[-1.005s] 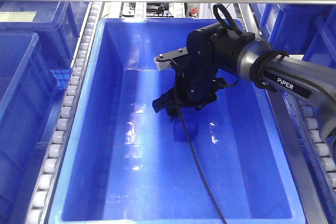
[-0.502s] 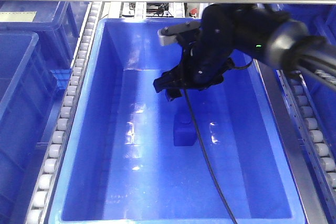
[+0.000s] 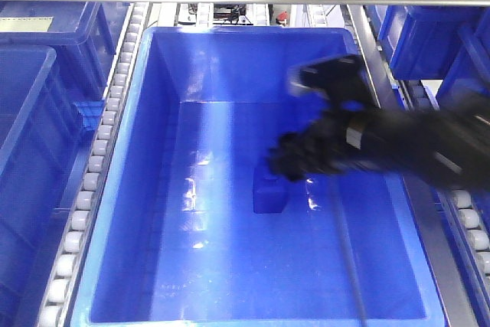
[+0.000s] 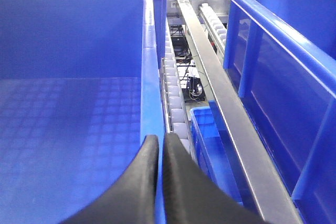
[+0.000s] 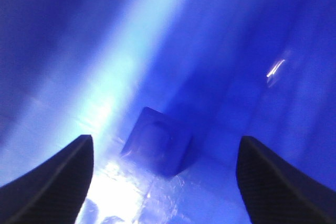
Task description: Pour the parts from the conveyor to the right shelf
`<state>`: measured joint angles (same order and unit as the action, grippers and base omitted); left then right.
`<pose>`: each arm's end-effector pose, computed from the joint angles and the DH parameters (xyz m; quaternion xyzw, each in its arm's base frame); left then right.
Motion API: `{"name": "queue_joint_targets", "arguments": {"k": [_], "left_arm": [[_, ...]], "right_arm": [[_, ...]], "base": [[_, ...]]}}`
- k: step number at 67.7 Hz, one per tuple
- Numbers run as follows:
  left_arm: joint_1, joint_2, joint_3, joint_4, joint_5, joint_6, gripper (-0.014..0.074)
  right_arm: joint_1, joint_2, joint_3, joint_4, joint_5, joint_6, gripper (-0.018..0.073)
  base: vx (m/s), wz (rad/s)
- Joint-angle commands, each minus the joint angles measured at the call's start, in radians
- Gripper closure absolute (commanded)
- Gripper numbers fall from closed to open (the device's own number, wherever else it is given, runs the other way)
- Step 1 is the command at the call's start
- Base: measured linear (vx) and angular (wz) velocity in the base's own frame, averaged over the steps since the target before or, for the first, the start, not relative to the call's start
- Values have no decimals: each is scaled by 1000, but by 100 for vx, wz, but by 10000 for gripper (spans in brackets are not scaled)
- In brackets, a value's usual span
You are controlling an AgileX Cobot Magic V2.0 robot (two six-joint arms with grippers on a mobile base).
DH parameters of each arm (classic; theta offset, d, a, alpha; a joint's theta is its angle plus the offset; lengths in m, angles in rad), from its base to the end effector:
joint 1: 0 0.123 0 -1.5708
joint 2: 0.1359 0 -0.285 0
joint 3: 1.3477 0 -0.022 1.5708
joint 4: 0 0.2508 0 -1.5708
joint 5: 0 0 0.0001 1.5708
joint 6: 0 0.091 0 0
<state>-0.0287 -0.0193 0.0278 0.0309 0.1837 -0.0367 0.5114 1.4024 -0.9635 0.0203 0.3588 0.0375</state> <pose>0.0557 -0.0011 0.1882 0.0064 0.7432 -0.0096 0.6690 0.2636 0.1487 0.2827 -0.2064 0.8851 0.1199 0.3994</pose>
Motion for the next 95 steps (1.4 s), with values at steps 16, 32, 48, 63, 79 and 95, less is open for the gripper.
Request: {"name": "queue_joint_targets", "arguments": {"k": [16,32,48,63,79,95], "left_arm": [[-5,-5,-19,-1,-72,-7,603],[-5,-5,-19,-1,-72,-7,603],[-5,-5,-19,-1,-72,-7,603],[-5,-5,-19,-1,-72,-7,603],[-5,-5,-19,-1,-72,-7,603],[-5,-5,-19,-1,-72,-7,603]], "right_arm": [[-3,-432,347,-4,-220,-12,13],[-3,-827,525,5,-205,-5,13],[-3,-1167,548,-8,-63,-12,13],[-3,-1244,548,-54,21,-13,13],[-3,-1233,548,-87,12,-13,130],[-3,-1233,548,-76,13,-8,571]], "base": [[0,0],[0,0],[0,0],[0,0],[0,0],[0,0]]}}
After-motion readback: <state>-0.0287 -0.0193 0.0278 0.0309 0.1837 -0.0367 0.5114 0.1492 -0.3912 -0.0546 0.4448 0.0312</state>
